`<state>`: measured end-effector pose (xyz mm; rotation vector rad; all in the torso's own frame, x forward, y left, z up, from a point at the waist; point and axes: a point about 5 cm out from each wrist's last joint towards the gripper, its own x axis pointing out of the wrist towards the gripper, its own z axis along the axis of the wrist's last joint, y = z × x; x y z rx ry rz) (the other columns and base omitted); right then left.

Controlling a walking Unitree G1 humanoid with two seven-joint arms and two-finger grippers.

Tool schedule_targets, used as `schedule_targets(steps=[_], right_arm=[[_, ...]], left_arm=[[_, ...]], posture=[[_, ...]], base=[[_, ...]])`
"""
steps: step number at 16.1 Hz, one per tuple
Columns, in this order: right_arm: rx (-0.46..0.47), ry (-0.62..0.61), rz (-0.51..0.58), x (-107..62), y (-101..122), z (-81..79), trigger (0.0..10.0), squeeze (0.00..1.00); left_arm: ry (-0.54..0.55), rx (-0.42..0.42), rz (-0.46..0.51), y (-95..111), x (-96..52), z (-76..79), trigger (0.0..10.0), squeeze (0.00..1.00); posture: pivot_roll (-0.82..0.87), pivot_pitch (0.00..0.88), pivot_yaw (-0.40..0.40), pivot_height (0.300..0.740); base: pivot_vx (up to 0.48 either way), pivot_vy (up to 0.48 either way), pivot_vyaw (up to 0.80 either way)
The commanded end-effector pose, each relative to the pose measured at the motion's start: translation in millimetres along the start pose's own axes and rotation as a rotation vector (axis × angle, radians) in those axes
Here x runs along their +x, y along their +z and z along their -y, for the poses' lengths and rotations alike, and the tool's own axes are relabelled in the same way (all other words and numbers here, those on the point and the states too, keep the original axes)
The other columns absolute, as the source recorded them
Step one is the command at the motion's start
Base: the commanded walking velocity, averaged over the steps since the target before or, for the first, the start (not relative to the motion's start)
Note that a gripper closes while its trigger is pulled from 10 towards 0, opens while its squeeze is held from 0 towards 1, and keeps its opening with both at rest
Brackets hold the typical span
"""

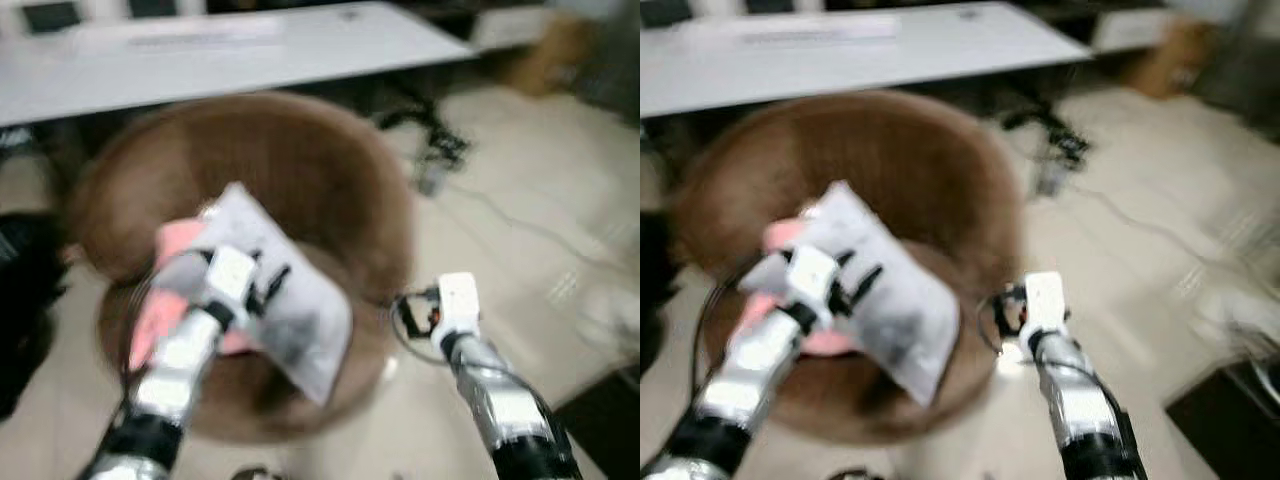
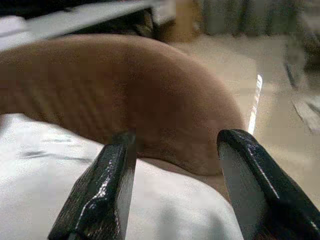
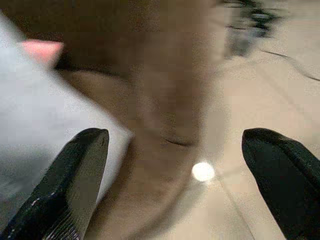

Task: Move the pillow to the sofa from floor

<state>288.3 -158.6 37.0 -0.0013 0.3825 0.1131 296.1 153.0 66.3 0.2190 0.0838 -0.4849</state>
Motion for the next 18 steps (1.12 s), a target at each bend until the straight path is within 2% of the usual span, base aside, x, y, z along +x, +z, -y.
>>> schedule_targets(steps=[1,2,3,6,7,10,12,18], right_arm=[[-0.005,-0.029,0.016,0.2,7.5,1.1,10.0,0.0],[-0.053,-0.023,0.011,-0.8,4.7,0.2,10.0,0.0],[-0.074,-0.026,0.002,-2.0,2.1,1.9,10.0,0.0],[-0.084,-0.033,-0.003,-1.0,5.8,4.6,10.0,0.0],[-0.085,-0.038,-0.003,0.0,7.2,6.3,10.0,0.0],[-0.085,-0.045,-0.016,2.0,5.5,7.3,10.0,0.0],[-0.088,-0.024,-0.014,2.8,7.1,0.6,10.0,0.0],[-0.056,-0.075,-0.024,-3.0,-1.8,4.0,10.0,0.0]], left_arm=[[0.019,0.018,-0.062,-7.8,-4.8,5.4,10.0,0.0],[0.033,0.057,-0.076,-7.1,-6.4,5.2,10.0,0.0],[0.067,0.057,-0.069,-3.2,-7.4,2.9,10.0,0.0],[0.234,0.007,-0.039,1.9,-13.0,-13.5,10.0,0.0],[0.25,0.013,-0.04,3.0,-14.1,-16.2,10.0,0.0],[0.266,0.003,-0.047,5.0,-18.9,-16.9,10.0,0.0],[0.244,0.073,-0.127,-8.9,-25.4,-14.6,10.0,0.0],[0.222,0.041,-0.142,-14.1,-29.8,-8.8,10.0,0.0]], posture=[[0.07,0.0,0.019,0.74],[0.08,0.0,0.015,0.74],[0.09,0.0,0.009,0.74],[0.09,0.0,-0.002,0.74],[0.09,0.0,-0.005,0.74],[0.11,0.0,-0.02,0.74],[0.11,0.0,-0.026,0.74],[0.08,0.0,0.003,0.74]], base=[[0.0,0.0,-0.8],[0.0,0.0,-0.8],[0.0,0.0,-0.8],[0.0,0.0,-0.8],[0.0,0.0,-0.8],[0.0,0.0,-0.8],[0.0,0.0,-0.8],[0.0,0.0,-0.8]])
